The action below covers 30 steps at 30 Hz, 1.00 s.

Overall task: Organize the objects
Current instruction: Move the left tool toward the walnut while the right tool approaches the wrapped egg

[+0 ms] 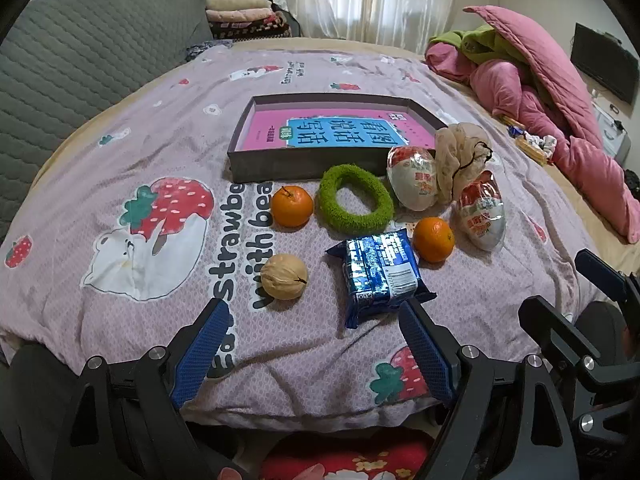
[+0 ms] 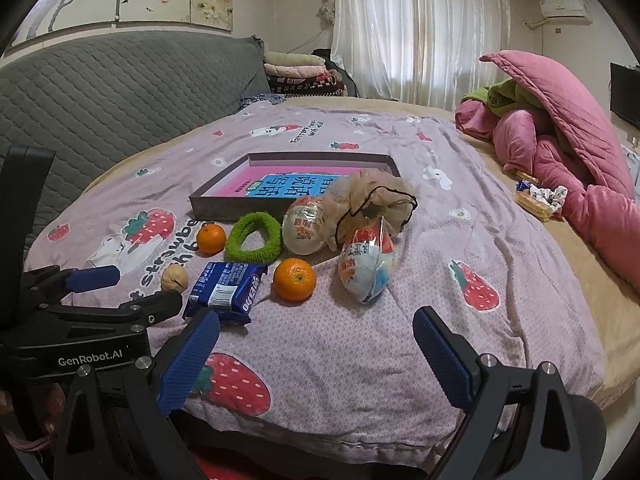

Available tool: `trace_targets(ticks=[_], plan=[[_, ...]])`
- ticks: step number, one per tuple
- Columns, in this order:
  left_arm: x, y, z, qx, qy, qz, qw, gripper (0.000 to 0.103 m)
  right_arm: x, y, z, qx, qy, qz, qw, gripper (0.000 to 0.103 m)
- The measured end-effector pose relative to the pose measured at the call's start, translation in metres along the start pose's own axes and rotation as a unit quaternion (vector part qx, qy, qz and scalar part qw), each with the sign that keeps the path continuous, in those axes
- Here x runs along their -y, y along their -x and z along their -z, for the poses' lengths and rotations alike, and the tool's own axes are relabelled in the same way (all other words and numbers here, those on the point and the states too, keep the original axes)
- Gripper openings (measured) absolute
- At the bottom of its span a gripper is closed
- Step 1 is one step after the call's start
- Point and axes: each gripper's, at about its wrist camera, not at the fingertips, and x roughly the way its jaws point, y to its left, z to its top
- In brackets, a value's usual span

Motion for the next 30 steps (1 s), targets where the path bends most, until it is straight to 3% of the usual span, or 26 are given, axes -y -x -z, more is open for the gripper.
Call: trace_targets(ticks=[30], plan=[[0.008,-0.013,-0.002,-0.010,-0.007,0.020,0.9997,0.087,0.019,-0.011,0.002,-0.005,-0.020,0.008,1.000,0.098]])
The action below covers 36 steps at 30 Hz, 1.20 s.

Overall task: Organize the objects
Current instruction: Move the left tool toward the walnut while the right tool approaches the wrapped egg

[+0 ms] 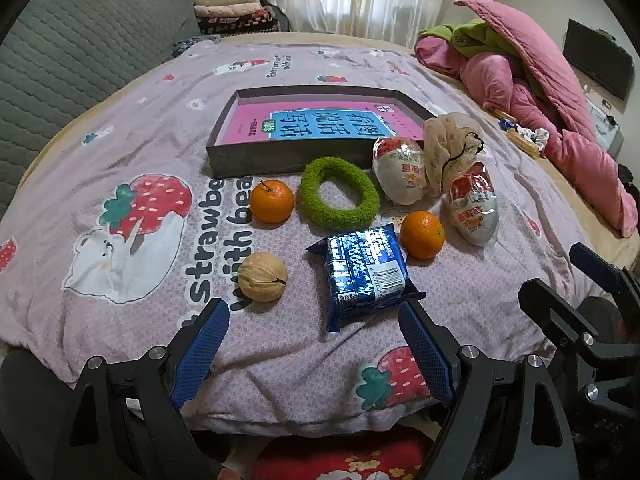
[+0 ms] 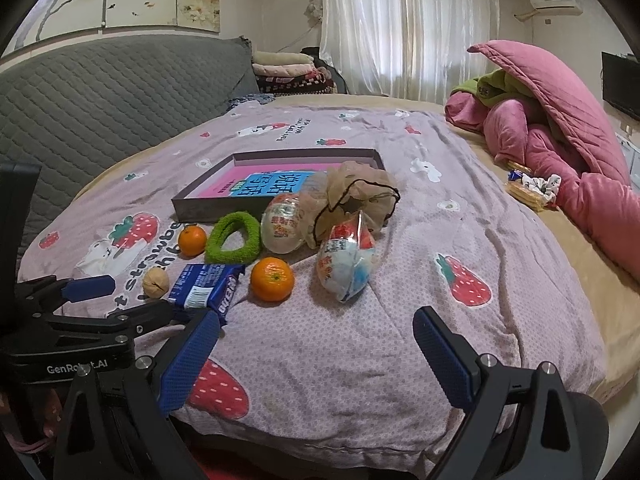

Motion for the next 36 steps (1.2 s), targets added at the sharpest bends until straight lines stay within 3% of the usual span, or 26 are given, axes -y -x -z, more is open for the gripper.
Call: trace_targets(ticks=[19,36], plan=[[-0.025,-0.015,-0.002,0.001,0.007,-0.025,0.9997,0.087,-0.002,-0.024,-0.001,-0.022,-0.002,-0.021,1.000,0.097],[-0.040,-0.035,-0.006,0.004,0.008,-0.041,0.9991,0.087,0.019,-0.046,-0.007,-0.038,-0.023,0.003,0.999,0.097]])
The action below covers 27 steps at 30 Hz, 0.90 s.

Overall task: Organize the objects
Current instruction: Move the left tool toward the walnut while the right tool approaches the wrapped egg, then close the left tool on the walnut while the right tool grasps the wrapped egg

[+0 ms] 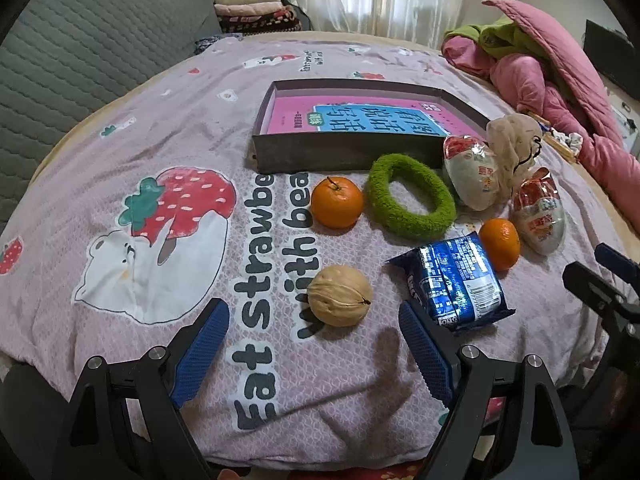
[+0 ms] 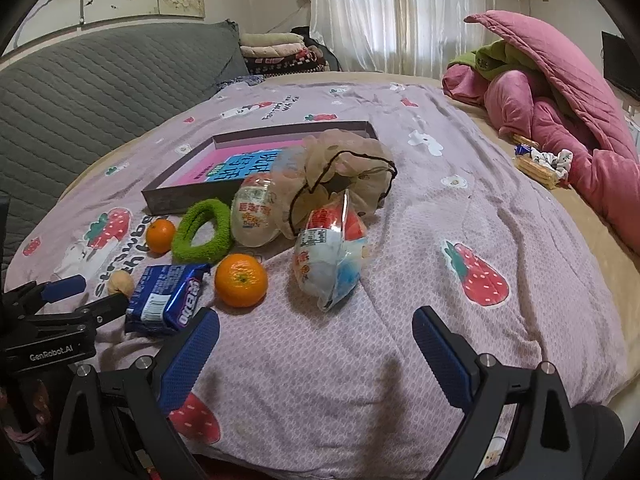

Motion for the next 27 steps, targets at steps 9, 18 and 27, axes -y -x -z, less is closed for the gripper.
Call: trace_targets(ticks=[9,18,27], plan=[[0.002,-0.011,-0.004,0.003,-0.007,-0.005,1.0000,0.087,0.015,-0.013,-0.013,0.000,-0.024,0.011,1.000,0.096],[-0.001,-0.024,-0.008,0.000,-0.002,-0.007,1.0000,0.087,0.016,-0.034,-0.026,-0.010,-0.019,0.010,1.000,0.089],[0.000,-0.028,-0.008,0.007,-0.005,-0.006,0.9999,0.087,0.013,-0.050,-0.029,-0.019,-0.017,0.001,1.000,0.084]])
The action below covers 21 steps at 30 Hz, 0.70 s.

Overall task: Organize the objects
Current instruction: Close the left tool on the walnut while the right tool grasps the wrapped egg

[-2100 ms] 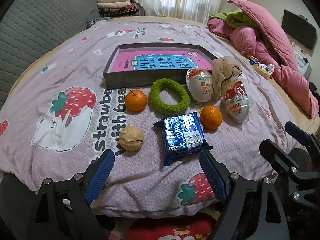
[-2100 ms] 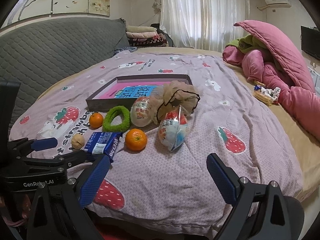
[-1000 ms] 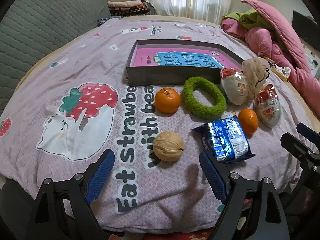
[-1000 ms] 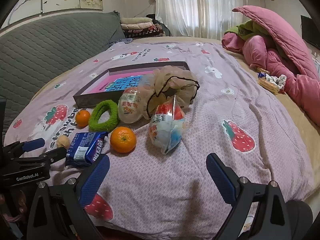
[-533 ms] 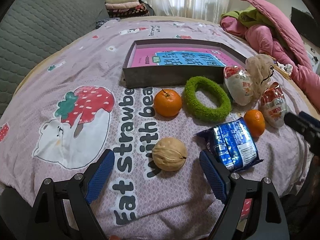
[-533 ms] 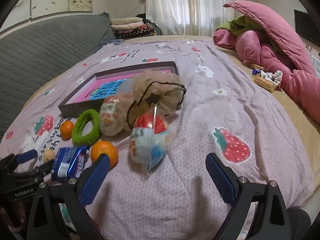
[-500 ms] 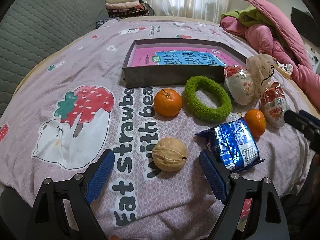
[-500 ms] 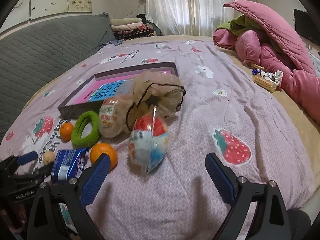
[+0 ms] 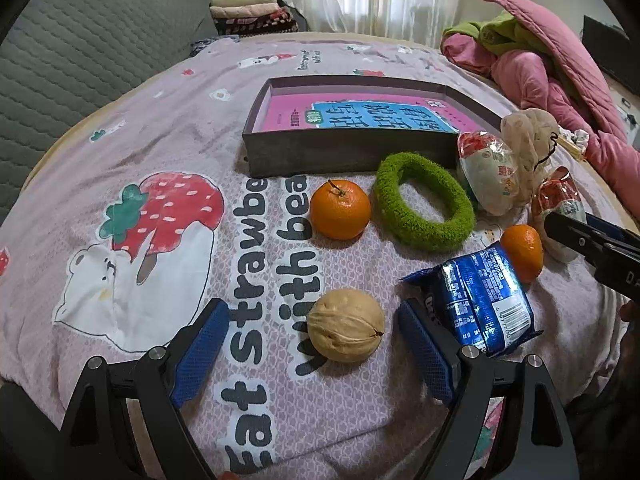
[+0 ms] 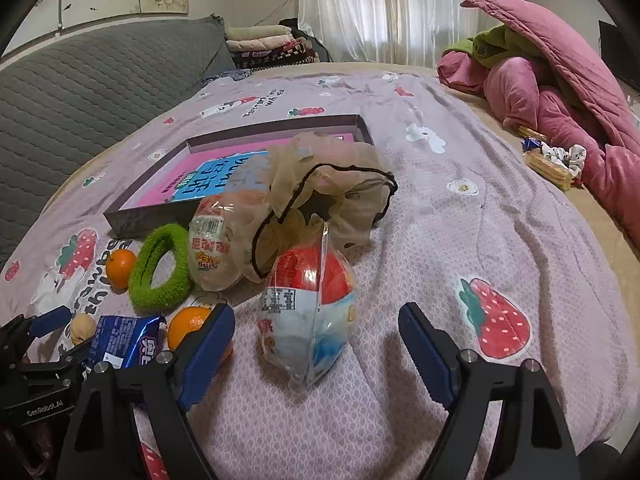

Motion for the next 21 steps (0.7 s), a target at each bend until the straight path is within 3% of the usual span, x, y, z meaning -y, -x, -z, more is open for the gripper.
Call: trace_targets(ticks=[7,16,19,21], plan=[[0.000,-0.002,-0.001,0.010,-0.001,0.001,0.9999,0.086,0.004,-0.008,-0.002,-0.007,-0.010,0.001,1.000,0.080],[0.003,-0.003,-0.003,0.010,-0.005,0.015,0.9998,0.067,0.000,-0.013,0.000,-0.014,-0.002,0.000,1.000,0.064],[0.006,-0.003,-0.004,0.008,-0.010,0.025,0.9996,0.057,-0.004,-0.012,0.000,-0.009,0.012,0.008,1.000,0.053],[0.006,-0.003,-0.006,0.005,-0.011,0.031,0.9994,0.052,-0.005,-0.013,0.001,-0.009,0.017,0.011,1.000,0.052]])
